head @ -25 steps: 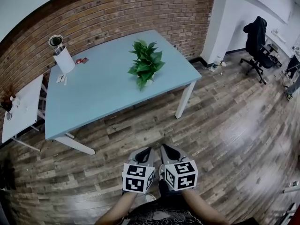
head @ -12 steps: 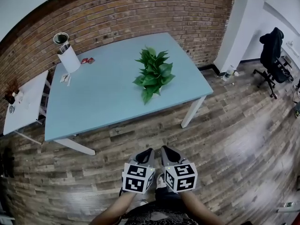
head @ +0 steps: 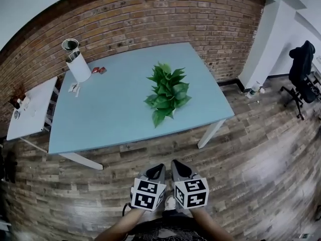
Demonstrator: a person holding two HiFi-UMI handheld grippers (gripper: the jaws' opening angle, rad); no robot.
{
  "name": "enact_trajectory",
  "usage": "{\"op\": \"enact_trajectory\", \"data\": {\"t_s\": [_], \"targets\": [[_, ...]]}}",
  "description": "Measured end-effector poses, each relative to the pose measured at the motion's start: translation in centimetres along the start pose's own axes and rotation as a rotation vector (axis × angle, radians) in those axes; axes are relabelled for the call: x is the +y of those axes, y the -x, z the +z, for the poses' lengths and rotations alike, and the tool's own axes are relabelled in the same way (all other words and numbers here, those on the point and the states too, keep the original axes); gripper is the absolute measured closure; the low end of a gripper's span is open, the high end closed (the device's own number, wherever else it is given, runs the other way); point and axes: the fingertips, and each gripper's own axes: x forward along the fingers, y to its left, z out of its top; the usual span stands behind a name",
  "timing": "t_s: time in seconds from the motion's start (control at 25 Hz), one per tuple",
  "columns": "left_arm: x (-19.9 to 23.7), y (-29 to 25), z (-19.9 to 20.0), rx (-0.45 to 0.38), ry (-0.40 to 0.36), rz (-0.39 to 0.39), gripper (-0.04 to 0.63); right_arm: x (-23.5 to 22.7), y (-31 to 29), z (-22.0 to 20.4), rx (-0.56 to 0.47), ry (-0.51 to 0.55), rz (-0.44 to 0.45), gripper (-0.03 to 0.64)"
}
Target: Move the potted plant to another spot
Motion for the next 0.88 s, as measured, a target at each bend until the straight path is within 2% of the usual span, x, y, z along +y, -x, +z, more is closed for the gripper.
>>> {"op": "enact_trajectory", "data": {"t_s": [0.28,0.6,0.88], "targets": [[1.4,-1.3,1.3,-0.001,0.021,0.053,0.603,-1.2,-1.6,1.4,0.001,0.023,0.036,0.611],[2.5,-2.4,2.7,-0.023,0.041,0.057,0.603,-1.6,-2.6,2.0,0.008,0.058,0.035,0.611],[5.0,-4.2,4.0,-0.020,0.044,0.026,0.603,-1.6,-5.3,3.3,0.010,0.098,0.016,0.592]]}}
